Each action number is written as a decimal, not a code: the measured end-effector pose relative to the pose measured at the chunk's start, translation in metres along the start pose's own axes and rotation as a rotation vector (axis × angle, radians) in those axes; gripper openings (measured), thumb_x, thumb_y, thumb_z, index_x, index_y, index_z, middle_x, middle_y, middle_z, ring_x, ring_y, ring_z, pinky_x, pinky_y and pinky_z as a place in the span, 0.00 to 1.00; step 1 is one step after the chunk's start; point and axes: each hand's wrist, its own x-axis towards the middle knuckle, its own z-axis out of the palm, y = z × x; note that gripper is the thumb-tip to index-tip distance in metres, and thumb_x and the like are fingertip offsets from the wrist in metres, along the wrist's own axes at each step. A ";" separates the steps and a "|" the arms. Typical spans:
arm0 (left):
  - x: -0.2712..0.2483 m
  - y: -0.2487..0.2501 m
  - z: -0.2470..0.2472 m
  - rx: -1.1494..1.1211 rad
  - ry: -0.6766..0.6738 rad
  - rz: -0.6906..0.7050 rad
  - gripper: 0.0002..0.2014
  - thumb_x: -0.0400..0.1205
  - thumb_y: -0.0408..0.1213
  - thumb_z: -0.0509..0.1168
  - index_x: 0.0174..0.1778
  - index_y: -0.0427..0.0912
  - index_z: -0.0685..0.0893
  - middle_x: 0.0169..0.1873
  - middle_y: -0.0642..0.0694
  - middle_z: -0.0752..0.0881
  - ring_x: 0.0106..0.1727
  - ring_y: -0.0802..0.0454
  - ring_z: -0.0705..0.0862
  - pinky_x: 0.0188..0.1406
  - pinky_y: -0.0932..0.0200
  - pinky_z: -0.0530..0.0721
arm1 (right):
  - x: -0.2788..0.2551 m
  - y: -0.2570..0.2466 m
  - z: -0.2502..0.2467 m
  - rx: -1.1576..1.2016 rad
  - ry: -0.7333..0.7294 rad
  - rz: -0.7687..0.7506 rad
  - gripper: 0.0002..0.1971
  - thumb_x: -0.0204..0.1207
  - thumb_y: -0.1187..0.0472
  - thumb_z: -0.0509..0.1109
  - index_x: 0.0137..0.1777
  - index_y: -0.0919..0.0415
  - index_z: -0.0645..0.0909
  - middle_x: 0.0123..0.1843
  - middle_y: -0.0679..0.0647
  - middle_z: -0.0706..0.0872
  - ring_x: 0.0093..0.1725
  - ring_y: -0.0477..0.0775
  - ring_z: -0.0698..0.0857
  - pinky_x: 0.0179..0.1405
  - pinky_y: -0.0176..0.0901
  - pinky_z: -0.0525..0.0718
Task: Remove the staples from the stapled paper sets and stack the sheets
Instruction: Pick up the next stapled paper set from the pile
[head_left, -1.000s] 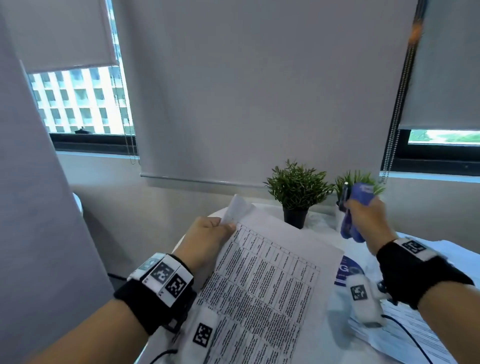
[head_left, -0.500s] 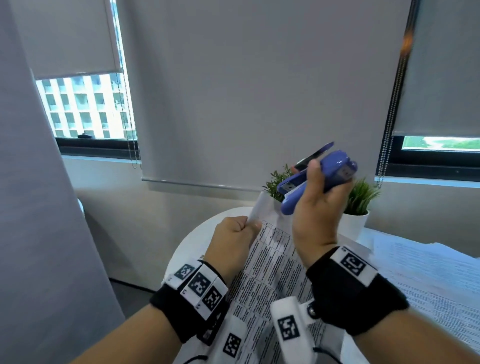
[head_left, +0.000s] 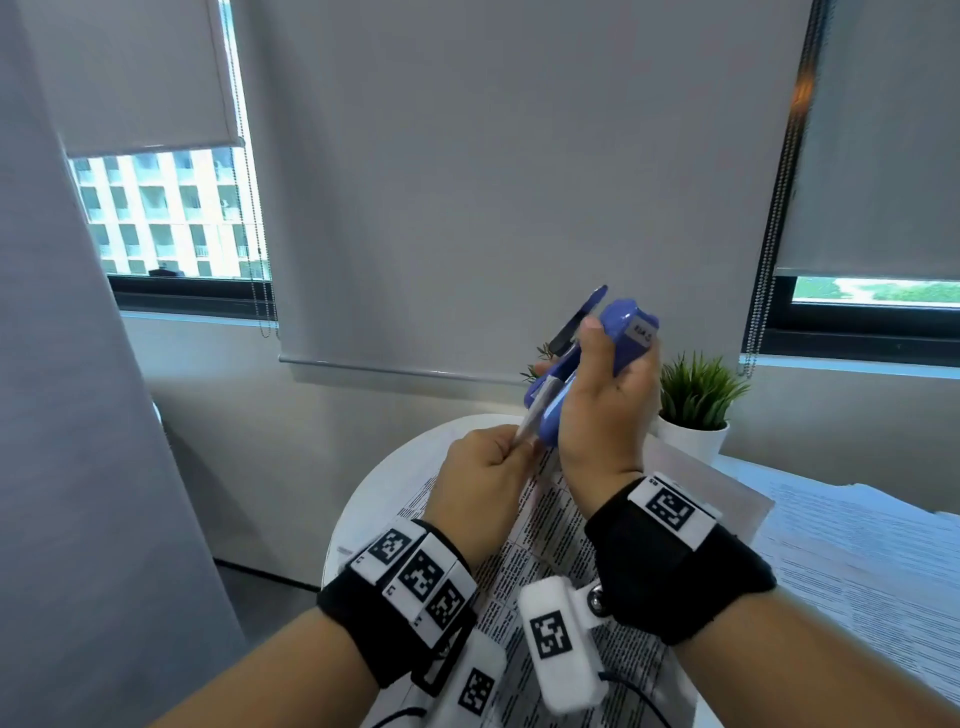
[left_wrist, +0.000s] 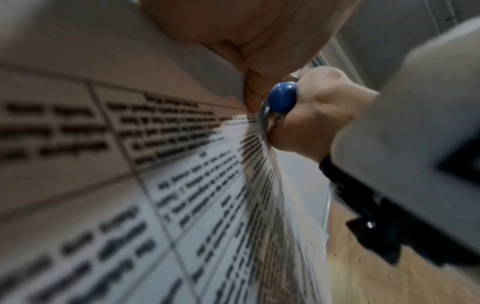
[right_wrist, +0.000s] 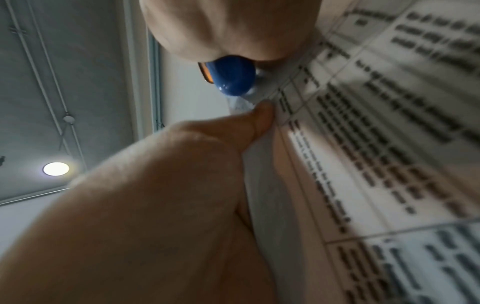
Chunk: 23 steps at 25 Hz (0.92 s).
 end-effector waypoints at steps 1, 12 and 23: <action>0.000 -0.001 0.002 -0.015 -0.008 0.007 0.22 0.80 0.50 0.59 0.30 0.35 0.73 0.23 0.46 0.70 0.28 0.52 0.66 0.30 0.53 0.65 | 0.002 0.000 0.002 -0.050 0.024 -0.020 0.26 0.71 0.38 0.67 0.55 0.63 0.76 0.38 0.53 0.86 0.36 0.58 0.88 0.37 0.60 0.89; -0.030 -0.027 0.000 -0.036 -0.225 -0.192 0.05 0.80 0.36 0.65 0.48 0.41 0.82 0.40 0.41 0.87 0.38 0.52 0.83 0.39 0.62 0.81 | 0.022 0.012 -0.002 -0.219 0.101 -0.094 0.22 0.71 0.33 0.65 0.42 0.53 0.80 0.33 0.49 0.85 0.33 0.52 0.86 0.34 0.44 0.86; -0.053 -0.092 -0.040 0.275 -0.029 -0.477 0.16 0.86 0.33 0.62 0.30 0.38 0.78 0.25 0.46 0.80 0.27 0.53 0.75 0.27 0.62 0.75 | 0.060 -0.007 -0.031 -0.187 0.138 -0.096 0.13 0.81 0.48 0.67 0.55 0.55 0.72 0.39 0.46 0.84 0.32 0.46 0.86 0.34 0.43 0.85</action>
